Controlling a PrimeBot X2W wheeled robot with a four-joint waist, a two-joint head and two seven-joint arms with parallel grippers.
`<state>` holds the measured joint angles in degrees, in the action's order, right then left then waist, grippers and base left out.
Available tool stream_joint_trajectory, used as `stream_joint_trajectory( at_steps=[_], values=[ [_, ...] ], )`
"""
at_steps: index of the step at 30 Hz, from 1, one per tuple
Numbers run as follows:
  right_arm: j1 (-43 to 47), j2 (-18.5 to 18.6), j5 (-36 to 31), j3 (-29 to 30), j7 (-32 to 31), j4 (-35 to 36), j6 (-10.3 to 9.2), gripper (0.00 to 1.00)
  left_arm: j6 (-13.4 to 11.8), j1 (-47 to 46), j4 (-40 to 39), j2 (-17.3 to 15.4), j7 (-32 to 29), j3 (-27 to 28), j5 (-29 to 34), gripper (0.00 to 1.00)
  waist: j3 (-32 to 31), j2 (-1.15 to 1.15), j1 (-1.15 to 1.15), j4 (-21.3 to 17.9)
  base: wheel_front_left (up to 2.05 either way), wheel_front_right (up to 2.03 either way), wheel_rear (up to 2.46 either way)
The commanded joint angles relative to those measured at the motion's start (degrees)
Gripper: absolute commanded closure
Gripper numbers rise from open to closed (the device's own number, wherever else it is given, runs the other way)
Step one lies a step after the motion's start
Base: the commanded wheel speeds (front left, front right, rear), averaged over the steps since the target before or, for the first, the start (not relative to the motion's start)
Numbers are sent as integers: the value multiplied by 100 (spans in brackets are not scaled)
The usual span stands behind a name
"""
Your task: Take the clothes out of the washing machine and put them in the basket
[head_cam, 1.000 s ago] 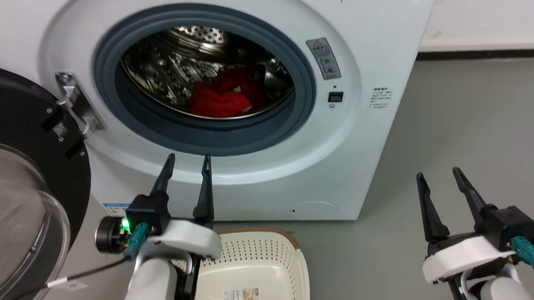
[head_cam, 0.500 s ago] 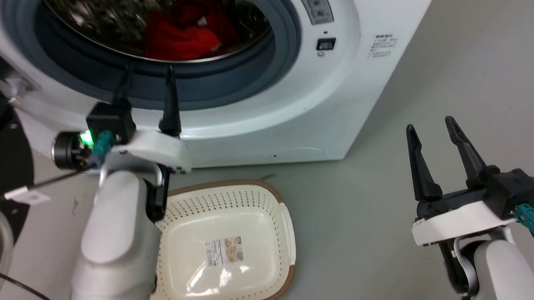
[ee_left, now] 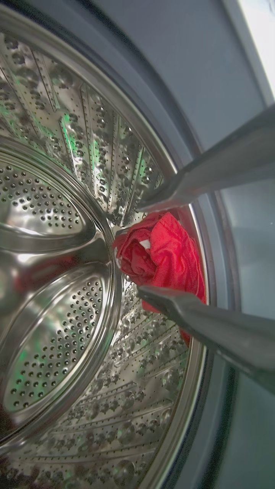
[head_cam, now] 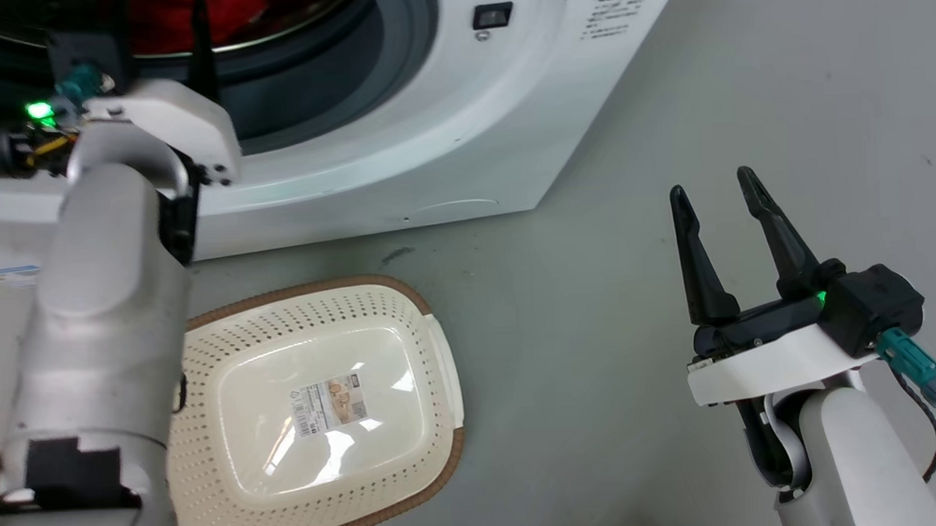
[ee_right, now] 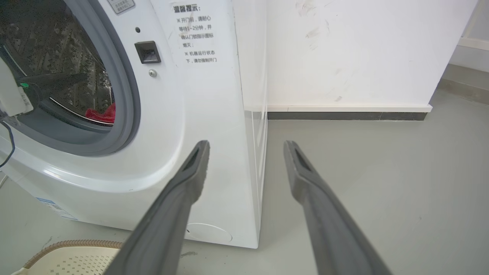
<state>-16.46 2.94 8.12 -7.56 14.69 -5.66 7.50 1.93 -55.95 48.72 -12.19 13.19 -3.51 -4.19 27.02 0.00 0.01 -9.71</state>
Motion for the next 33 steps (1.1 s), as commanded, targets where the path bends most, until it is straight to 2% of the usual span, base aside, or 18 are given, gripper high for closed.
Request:
stream_joint_trajectory(
  at_steps=[1, 11, 13, 20, 33],
  values=[
    [-120, -10, 67, -52, 36, -25, -3, 0, 5, -258, 206, -140, -116, -7, 24, 0, 171, 0, -1, -177, 0, 0, 0],
    [-305, -10, 328, -322, 52, 1, -2, 0, 183, -1496, 1178, -663, -1113, -216, 181, 0, 619, 0, -1, -521, 0, 0, 0],
    [-361, -10, 386, -384, 52, 27, -2, 0, 250, -1817, 1311, -829, -1398, -247, 192, 0, 734, 0, -1, -585, 0, 0, 0],
    [-514, -11, 567, -578, 53, 81, -2, 0, 390, -2640, 1800, -1051, -2578, -311, 98, 0, 1118, 0, -1, -808, 0, 0, 0],
    [-703, -11, 760, -714, 53, 75, -2, 0, 208, -3378, 2243, -1221, -4649, -353, -20, 0, 1427, 0, -1, -1000, 0, 0, 0]
  ],
)
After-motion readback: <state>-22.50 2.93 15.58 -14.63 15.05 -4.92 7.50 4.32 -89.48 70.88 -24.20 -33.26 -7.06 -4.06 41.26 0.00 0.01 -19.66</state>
